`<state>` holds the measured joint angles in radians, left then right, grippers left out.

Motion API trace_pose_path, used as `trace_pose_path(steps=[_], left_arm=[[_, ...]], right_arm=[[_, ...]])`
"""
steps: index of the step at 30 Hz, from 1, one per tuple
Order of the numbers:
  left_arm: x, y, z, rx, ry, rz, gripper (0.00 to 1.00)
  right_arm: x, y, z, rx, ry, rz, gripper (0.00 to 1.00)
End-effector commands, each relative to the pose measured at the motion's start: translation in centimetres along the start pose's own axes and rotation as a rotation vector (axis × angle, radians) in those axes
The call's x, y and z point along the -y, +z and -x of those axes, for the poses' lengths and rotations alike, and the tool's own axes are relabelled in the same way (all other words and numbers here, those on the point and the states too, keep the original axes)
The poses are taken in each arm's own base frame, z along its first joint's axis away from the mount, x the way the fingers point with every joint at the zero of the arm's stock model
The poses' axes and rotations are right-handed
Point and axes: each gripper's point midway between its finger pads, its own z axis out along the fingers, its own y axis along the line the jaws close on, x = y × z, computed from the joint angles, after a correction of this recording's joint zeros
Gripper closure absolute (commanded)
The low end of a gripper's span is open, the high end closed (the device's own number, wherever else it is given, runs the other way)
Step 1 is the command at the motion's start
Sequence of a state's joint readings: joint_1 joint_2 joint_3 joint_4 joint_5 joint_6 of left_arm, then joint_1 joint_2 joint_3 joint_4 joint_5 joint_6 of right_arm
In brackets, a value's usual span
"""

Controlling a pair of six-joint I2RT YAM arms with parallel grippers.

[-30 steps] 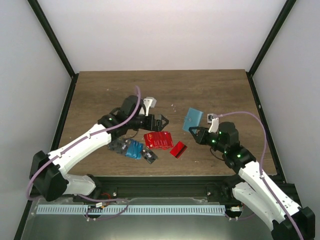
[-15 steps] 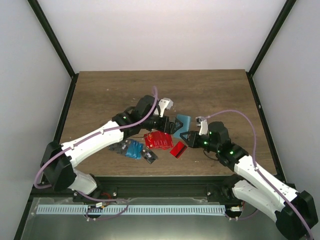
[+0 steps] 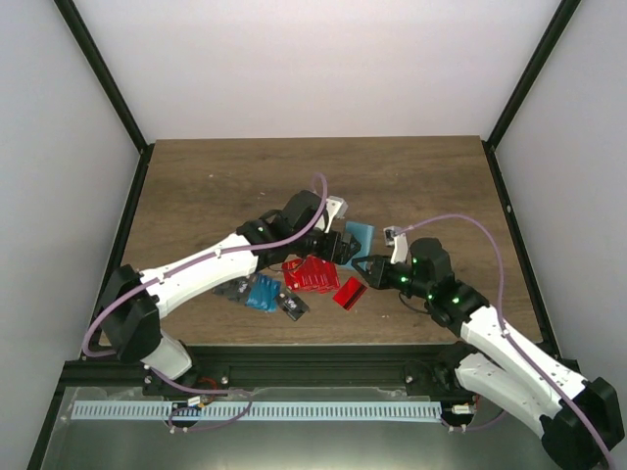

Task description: Put the credit cards into the card holder

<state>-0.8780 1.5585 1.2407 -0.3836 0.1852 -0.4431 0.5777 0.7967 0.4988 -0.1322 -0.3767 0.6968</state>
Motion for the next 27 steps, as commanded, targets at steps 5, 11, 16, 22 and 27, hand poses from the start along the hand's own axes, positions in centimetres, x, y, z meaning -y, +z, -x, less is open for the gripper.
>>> trace_pose_path(steps=[5, 11, 16, 22, 27], left_arm=[[-1.1, 0.3, 0.9, 0.030, 0.011, 0.084, 0.25], [-1.7, 0.7, 0.5, 0.020, 0.016, 0.103, 0.26], [-2.6, 0.9, 0.1, 0.003, 0.032, 0.148, 0.27], [-7.2, 0.0, -0.1, 0.023, 0.065, 0.391, 0.28], [-15.4, -2.9, -1.6, 0.019, -0.038, 0.752, 0.30]], right_arm=[[-3.6, -1.4, 1.7, 0.056, -0.051, 0.122, 0.99], [-3.9, -1.9, 1.9, 0.075, -0.054, 0.131, 0.99], [-4.1, -2.1, 2.1, 0.086, -0.052, 0.136, 0.99], [-4.0, -2.5, 2.4, 0.105, -0.047, 0.115, 0.99], [-2.9, -3.2, 3.0, 0.132, -0.024, 0.029, 0.99]])
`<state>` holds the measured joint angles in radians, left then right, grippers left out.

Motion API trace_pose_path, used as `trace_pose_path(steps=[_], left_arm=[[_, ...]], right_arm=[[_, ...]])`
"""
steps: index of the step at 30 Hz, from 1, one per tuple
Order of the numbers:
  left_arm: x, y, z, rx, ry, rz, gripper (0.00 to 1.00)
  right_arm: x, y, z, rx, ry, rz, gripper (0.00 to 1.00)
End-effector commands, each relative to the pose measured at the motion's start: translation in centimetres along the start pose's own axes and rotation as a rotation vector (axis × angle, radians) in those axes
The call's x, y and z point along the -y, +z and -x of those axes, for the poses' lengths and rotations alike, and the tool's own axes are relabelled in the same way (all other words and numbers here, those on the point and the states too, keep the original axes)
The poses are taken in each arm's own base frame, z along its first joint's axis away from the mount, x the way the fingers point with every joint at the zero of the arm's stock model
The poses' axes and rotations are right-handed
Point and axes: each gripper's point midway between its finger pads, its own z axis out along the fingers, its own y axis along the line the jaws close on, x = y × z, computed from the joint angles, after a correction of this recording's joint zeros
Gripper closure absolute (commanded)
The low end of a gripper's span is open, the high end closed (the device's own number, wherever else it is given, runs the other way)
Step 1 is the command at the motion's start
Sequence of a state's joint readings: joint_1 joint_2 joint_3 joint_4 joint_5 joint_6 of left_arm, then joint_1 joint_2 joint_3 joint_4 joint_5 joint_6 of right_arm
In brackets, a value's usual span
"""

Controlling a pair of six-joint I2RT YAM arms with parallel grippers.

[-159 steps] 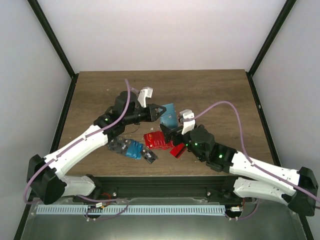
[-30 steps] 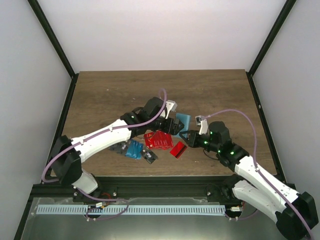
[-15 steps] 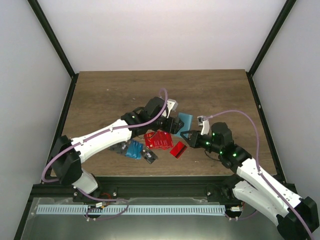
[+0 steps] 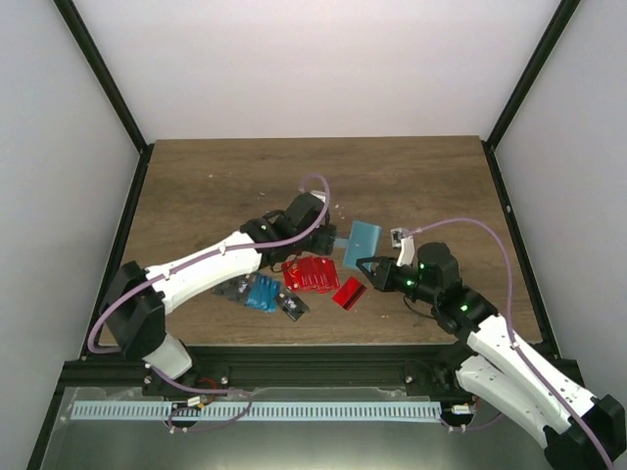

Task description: Put the credit cards into the card holder

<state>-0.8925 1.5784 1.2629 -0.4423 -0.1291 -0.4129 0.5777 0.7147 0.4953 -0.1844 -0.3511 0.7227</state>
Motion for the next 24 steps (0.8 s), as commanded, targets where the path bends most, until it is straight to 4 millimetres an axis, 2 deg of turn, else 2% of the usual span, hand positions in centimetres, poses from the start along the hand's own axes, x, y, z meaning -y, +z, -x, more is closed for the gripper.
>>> trace_pose_path(steps=[1, 3, 6, 9, 16, 20, 24], left_arm=[[-12.8, 0.1, -3.7, -0.091, -0.089, 0.509, 0.30], [-15.1, -0.9, -4.2, -0.080, -0.152, 0.556, 0.30], [-14.5, -2.9, -3.1, 0.018, -0.183, 0.482, 0.29], [-11.7, -3.5, -2.3, 0.067, -0.186, 0.292, 0.29], [-3.6, -5.1, -0.8, 0.082, -0.136, -0.172, 0.29], [-0.8, -6.0, 0.1, 0.102, -0.104, -0.334, 0.27], [1.6, -5.8, 0.4, 0.068, -0.091, -0.460, 0.28]], right_arm=[[-2.2, -1.9, 2.9, 0.111, -0.033, 0.013, 0.99], [-1.5, -2.1, 3.0, 0.130, -0.020, -0.023, 0.99], [-0.8, -2.0, 3.2, 0.136, -0.009, -0.060, 0.99], [-0.6, -1.6, 3.2, 0.119, -0.006, -0.075, 0.99], [-0.8, -0.6, 3.2, 0.091, -0.008, -0.058, 0.99], [-1.0, 0.0, 2.8, 0.070, -0.008, -0.031, 0.99], [-0.9, 0.5, 2.6, 0.062, -0.010, -0.020, 0.99]])
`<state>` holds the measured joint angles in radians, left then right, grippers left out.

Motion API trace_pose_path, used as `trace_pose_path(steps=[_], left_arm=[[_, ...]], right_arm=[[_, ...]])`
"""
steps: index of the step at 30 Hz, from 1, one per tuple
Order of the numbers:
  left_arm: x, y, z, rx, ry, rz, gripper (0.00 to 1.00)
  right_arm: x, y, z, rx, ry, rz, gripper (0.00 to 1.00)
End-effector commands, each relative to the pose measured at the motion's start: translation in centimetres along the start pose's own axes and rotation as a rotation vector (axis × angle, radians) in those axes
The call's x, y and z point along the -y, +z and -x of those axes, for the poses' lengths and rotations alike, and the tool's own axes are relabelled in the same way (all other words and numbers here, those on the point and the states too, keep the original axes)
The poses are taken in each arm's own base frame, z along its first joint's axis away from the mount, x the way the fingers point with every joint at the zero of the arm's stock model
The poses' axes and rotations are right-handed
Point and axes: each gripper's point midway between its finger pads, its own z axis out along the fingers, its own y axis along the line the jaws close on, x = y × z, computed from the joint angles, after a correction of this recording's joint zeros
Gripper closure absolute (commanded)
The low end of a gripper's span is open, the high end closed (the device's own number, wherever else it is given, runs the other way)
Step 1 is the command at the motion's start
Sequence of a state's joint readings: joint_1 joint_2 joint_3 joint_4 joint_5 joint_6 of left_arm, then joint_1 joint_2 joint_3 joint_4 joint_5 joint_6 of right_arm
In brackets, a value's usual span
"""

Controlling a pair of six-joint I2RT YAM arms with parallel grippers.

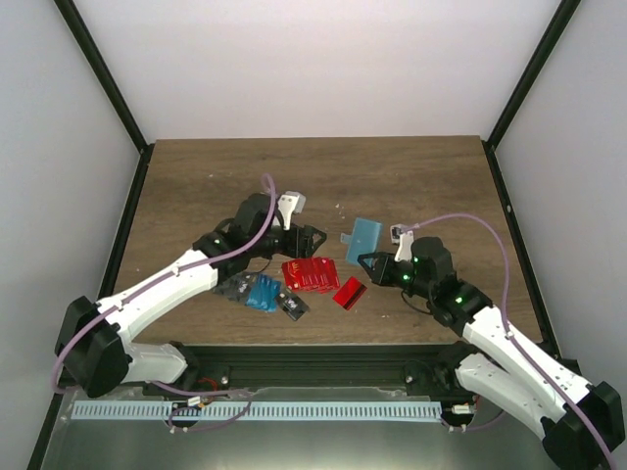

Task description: Put the credit cards into the card holder

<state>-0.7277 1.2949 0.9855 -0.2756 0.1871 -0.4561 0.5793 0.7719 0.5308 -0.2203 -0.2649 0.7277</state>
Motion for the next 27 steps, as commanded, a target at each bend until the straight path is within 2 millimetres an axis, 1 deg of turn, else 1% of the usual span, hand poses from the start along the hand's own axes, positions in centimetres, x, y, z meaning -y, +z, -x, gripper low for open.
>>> trace_pose_path(steps=[1, 5, 8, 10, 13, 18, 24, 25, 27], left_arm=[[4.4, 0.6, 0.3, -0.035, 0.038, -0.233, 0.29], [5.7, 1.5, 0.2, -0.064, 0.044, -0.291, 0.32], [6.1, 2.4, -0.1, -0.086, 0.057, -0.312, 0.34], [6.3, 3.1, -0.3, -0.097, 0.063, -0.316, 0.38], [6.3, 4.1, -0.4, -0.105, 0.063, -0.309, 0.48], [5.6, 5.4, 0.1, -0.079, 0.061, -0.270, 0.63], [4.6, 7.2, 0.1, -0.072, 0.059, -0.230, 0.93], [4.4, 7.4, 0.1, -0.068, 0.059, -0.224, 0.96], [4.0, 7.7, 0.0, -0.067, 0.064, -0.208, 0.96]], right_arm=[[-2.5, -0.3, 1.8, 0.048, -0.028, 0.080, 0.99], [-2.1, 0.0, 1.6, 0.044, -0.029, 0.071, 0.99], [-1.9, 0.0, 1.5, 0.042, -0.026, 0.063, 0.99], [-1.9, 0.1, 1.5, 0.039, -0.024, 0.062, 0.99], [-2.0, 0.0, 1.5, 0.034, -0.027, 0.062, 0.99], [-2.0, 0.0, 1.3, 0.026, -0.027, 0.063, 0.99], [-1.4, 0.1, 1.0, 0.022, -0.020, 0.044, 0.99], [-1.2, 0.2, 0.9, 0.020, -0.016, 0.034, 0.99], [-0.2, 0.6, 0.6, 0.016, 0.006, -0.004, 0.99]])
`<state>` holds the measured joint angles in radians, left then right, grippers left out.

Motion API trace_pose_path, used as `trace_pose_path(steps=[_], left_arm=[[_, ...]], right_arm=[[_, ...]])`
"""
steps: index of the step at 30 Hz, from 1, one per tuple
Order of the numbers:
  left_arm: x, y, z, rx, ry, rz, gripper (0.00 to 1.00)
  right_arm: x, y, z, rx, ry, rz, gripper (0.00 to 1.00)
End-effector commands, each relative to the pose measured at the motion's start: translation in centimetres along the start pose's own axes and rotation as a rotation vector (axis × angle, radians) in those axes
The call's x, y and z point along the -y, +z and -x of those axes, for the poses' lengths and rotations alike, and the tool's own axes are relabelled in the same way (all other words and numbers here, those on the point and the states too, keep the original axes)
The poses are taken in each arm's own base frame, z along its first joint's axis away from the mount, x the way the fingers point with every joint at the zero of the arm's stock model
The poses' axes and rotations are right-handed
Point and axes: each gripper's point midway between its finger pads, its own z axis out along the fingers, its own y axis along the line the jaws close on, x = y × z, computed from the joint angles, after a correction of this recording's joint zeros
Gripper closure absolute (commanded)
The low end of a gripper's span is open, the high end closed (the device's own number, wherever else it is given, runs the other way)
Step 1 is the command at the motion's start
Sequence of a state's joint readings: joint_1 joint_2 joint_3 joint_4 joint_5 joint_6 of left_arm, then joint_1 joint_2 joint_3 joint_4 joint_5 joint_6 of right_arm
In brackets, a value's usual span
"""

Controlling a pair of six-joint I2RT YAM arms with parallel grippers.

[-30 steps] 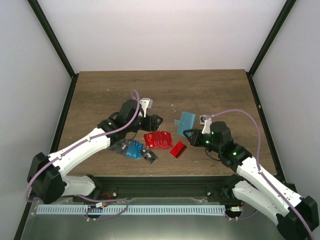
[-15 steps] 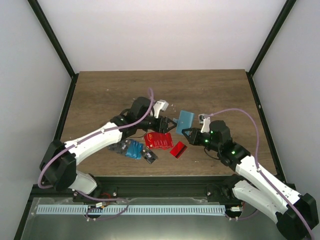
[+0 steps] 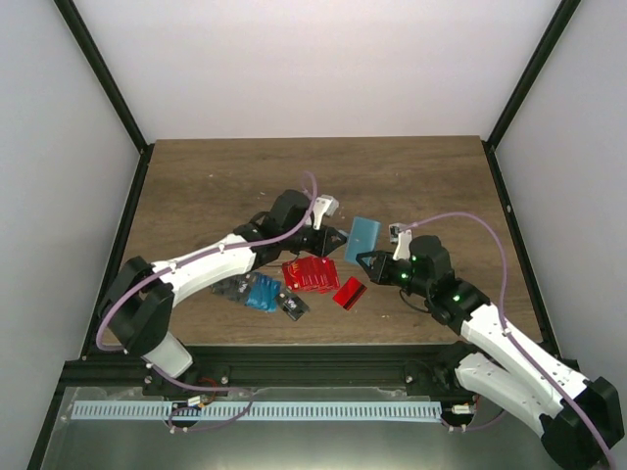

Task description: Put the credit cards into the card holder

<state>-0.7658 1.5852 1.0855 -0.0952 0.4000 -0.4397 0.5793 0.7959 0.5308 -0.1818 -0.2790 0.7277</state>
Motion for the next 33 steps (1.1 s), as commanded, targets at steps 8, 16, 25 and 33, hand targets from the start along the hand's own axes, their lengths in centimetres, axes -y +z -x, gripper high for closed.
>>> trace_pose_path(steps=[8, 16, 25, 33], left_arm=[[-2.8, 2.6, -0.2, 0.012, 0.024, 0.082, 0.96], [-5.9, 6.0, -2.9, -0.044, -0.006, 0.119, 0.96], [-7.3, 7.7, -4.5, -0.088, -0.038, 0.130, 0.96], [-7.8, 8.2, -5.5, -0.110, -0.072, 0.139, 0.96]], right_arm=[[3.9, 2.5, -1.9, -0.032, 0.093, -0.112, 0.95], [8.7, 4.5, -3.4, -0.103, 0.158, -0.210, 0.90], [13.6, 4.7, -3.9, -0.160, 0.237, -0.409, 0.51], [13.1, 4.2, -1.9, -0.176, 0.171, -0.474, 0.15]])
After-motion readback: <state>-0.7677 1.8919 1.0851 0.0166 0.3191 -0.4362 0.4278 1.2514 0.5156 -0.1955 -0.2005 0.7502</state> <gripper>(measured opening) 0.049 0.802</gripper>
